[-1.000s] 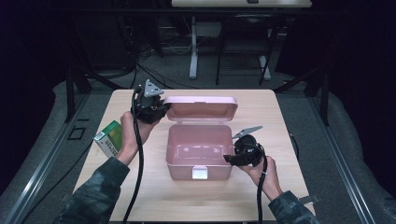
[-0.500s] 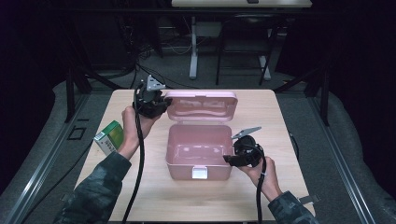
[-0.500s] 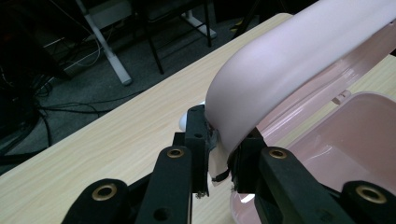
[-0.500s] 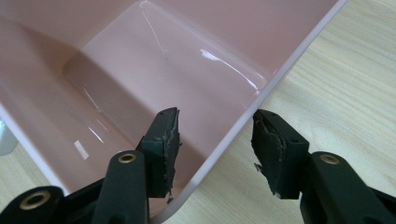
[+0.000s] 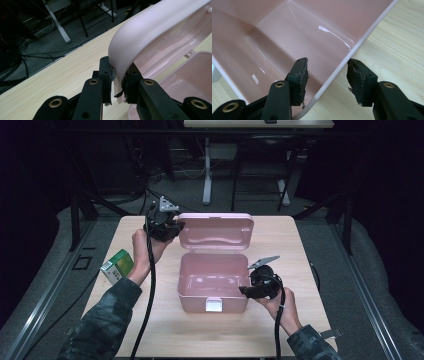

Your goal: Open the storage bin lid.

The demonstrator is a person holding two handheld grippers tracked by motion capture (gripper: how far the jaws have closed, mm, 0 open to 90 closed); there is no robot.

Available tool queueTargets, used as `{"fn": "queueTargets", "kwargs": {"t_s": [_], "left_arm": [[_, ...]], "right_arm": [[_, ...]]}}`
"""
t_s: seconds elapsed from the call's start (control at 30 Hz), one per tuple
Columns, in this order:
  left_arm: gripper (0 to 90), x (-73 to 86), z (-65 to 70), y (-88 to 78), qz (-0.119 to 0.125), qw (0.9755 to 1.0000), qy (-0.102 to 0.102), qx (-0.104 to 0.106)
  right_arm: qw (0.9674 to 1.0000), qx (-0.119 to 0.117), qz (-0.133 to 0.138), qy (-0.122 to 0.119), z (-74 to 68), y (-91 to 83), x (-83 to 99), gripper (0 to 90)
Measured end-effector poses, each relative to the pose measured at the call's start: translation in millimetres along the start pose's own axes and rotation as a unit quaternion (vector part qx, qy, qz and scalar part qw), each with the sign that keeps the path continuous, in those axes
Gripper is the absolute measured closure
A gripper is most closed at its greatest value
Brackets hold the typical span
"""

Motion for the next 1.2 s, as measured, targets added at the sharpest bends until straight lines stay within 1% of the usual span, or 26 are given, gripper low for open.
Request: {"fn": "queueTargets", "kwargs": {"t_s": [0.4, 0.57, 0.7, 0.77, 0.8, 0.97, 1.0, 1.03, 1.2], "left_arm": [[79.8, -6.5, -7.1, 8.9, -0.011, 0.9999, -0.010, 0.009], [79.6, -9.2, -9.9, 13.1, -0.015, 0.9998, -0.013, 0.008], [79.5, -10.2, -11.9, 16.2, -0.018, 0.9998, -0.012, 0.005], [79.4, -10.8, -12.8, 18.0, -0.017, 0.9997, -0.014, 0.006], [79.4, -11.4, -12.9, 19.2, -0.015, 0.9997, -0.018, 0.005], [79.4, -13.6, -16.0, 23.6, -0.021, 0.9996, -0.018, 0.005], [79.4, -13.9, -16.6, 24.4, -0.022, 0.9995, -0.019, 0.007], [79.3, -14.2, -17.1, 25.3, -0.022, 0.9995, -0.021, 0.008], [79.3, -15.7, -19.0, 29.2, -0.024, 0.9994, -0.024, 0.008]], "right_arm": [[1.0000, 0.000, 0.000, -0.002, 0.2, 0.1, -0.1, 50.4], [1.0000, -0.001, 0.000, -0.002, 0.2, 0.1, 0.0, 50.4], [1.0000, 0.000, 0.000, -0.002, 0.2, 0.2, -0.1, 50.4], [1.0000, 0.002, -0.001, -0.004, 0.7, 0.2, 0.1, 50.4], [1.0000, 0.002, -0.001, -0.004, 0.7, 0.2, 0.1, 50.4], [1.0000, 0.001, -0.001, -0.004, 0.7, 0.2, 0.1, 50.3], [1.0000, -0.001, 0.000, -0.002, 0.1, 0.2, 0.0, 50.3], [1.0000, 0.003, -0.002, -0.005, 1.1, 0.3, 0.2, 50.3], [1.0000, 0.002, -0.001, -0.005, 0.9, 0.3, 0.2, 50.3]]}}
Point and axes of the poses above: each handheld gripper's, and its own axes: y roughly forward along the jaws, x roughly out of its underside, z roughly to its right, the point moved 7 cm from there along y, roughly forward along the jaws, and after that the axes turned 12 degrees about -z, right-handed, at the moved point
